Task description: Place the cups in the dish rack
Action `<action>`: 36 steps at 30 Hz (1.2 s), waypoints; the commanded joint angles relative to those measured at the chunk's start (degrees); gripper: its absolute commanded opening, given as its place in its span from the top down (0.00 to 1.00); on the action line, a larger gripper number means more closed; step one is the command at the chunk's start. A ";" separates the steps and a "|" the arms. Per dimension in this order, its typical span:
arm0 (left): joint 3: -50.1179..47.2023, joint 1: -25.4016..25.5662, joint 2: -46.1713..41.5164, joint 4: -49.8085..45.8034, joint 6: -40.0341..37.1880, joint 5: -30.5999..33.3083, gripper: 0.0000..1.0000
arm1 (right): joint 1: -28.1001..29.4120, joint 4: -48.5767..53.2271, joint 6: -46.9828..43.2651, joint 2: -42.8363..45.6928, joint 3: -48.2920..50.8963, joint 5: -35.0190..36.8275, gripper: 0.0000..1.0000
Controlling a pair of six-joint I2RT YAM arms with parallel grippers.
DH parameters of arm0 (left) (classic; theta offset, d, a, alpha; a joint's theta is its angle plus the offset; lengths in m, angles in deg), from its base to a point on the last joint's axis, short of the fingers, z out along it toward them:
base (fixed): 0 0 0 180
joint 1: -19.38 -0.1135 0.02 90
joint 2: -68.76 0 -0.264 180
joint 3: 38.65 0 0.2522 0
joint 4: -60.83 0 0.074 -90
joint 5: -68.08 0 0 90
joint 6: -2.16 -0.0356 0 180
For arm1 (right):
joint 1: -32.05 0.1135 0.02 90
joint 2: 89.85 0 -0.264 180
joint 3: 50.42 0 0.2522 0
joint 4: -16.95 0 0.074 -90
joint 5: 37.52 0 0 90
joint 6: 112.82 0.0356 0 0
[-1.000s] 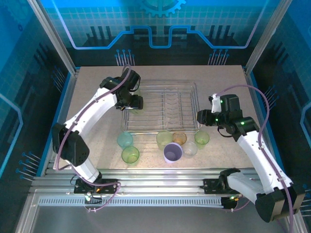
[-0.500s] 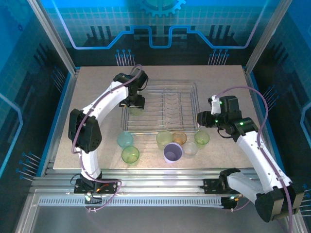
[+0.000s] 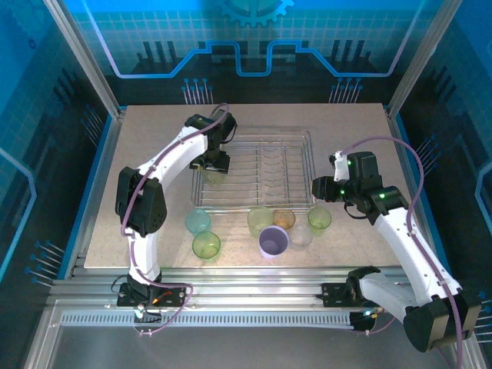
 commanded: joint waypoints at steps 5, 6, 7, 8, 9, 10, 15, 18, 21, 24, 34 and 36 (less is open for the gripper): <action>-0.11 -0.92 0.56 3.12 -1.19 2.42 0.41 | -1.13 0.98 -0.75 0.39 0.30 0.75 0.60; -0.27 -0.98 0.60 3.47 -1.27 2.44 0.38 | -1.11 0.98 -0.72 0.40 0.30 0.65 0.60; -0.37 -1.08 0.65 3.86 -1.36 2.39 0.35 | -1.13 1.00 -0.66 0.39 0.30 0.63 0.60; -0.44 -1.15 0.81 4.12 -1.50 2.09 0.34 | -1.13 1.06 -0.63 0.39 0.28 0.70 0.60; -0.34 -1.19 0.98 4.16 -1.59 1.78 0.33 | -1.12 1.07 -0.70 0.39 0.28 0.65 0.60; -0.26 -1.18 1.22 4.25 -1.68 1.77 0.32 | -1.12 1.15 -0.69 0.39 0.28 0.71 0.60; -0.53 -1.25 1.70 5.03 -1.72 2.49 0.25 | -1.13 1.31 -0.75 0.48 0.30 0.34 0.60; -0.77 -1.25 1.71 5.56 -1.64 2.98 0.21 | -1.11 1.42 -0.65 0.39 0.30 0.01 0.60; -0.87 -1.25 1.87 5.91 -1.64 3.32 0.18 | -1.13 1.72 -0.61 0.24 0.15 -0.25 0.60; -1.11 -1.25 1.88 6.31 -1.64 3.52 0.13 | -1.12 2.10 -0.69 0.08 -0.09 -0.56 0.60; -5.15 -1.25 -2.39 9.96 -1.11 3.39 0.03 | -1.17 3.72 -0.38 0.17 -1.39 -1.23 0.61; -6.62 -1.25 -4.36 11.19 -1.07 3.14 0.01 | -1.18 4.27 0.05 0.20 -1.84 -1.44 0.61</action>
